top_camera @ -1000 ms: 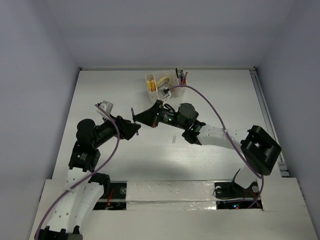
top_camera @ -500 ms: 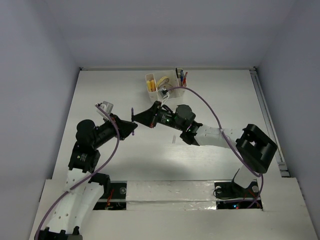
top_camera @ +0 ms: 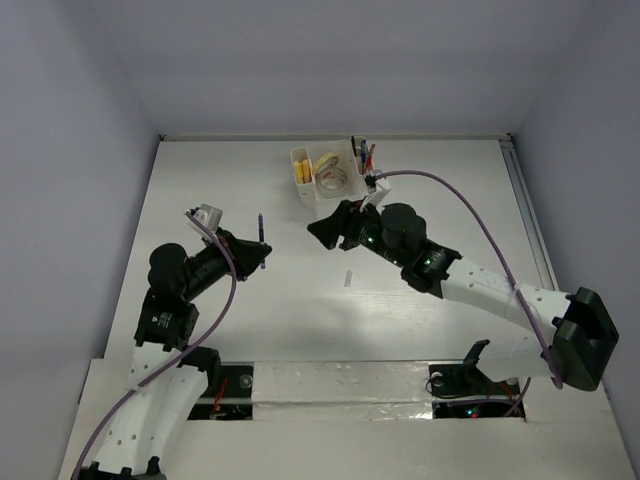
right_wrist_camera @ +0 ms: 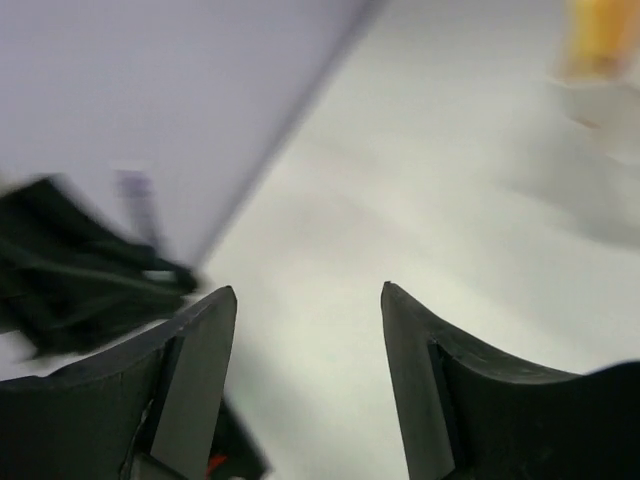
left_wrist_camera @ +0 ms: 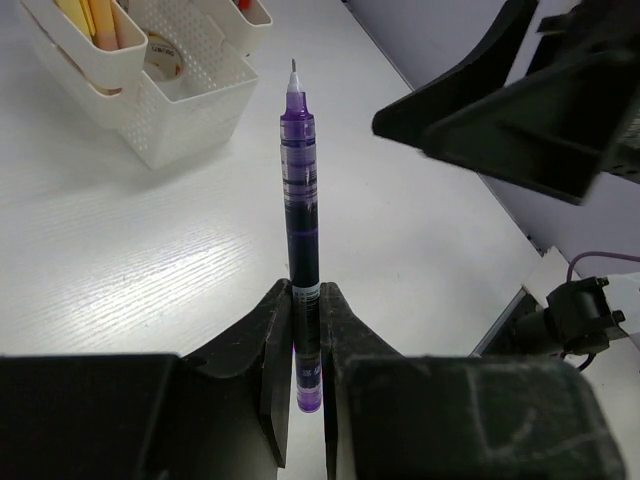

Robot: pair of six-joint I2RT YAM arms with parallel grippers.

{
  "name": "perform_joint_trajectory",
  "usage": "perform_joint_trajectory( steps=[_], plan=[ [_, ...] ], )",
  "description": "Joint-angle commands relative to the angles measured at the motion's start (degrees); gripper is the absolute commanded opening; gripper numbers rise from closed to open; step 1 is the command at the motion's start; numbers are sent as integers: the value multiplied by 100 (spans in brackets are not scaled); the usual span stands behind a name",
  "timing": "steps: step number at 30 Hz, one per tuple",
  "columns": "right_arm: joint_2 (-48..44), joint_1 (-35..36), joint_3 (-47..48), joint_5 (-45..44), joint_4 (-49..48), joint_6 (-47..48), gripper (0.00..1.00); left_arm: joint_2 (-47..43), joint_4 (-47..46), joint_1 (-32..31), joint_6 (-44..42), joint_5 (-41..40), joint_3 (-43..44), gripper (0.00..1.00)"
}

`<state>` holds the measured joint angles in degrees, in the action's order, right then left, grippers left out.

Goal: Sort the stationery into containers
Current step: Pick up the pen from the center of the board, then pick up the pen cap from the center of the board.

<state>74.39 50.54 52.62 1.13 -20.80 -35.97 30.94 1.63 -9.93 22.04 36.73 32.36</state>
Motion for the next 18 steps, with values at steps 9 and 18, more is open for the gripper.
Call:
perform_joint_trajectory(
  steps=[9,18],
  plan=[
    [918,-589,292,-2056,4329,125,55,-229,-172,-26,-95,-17,139,0],
    [2070,-642,705,-1519,3864,371,57,-299,-22,-26,-95,-105,139,0]
  ],
)
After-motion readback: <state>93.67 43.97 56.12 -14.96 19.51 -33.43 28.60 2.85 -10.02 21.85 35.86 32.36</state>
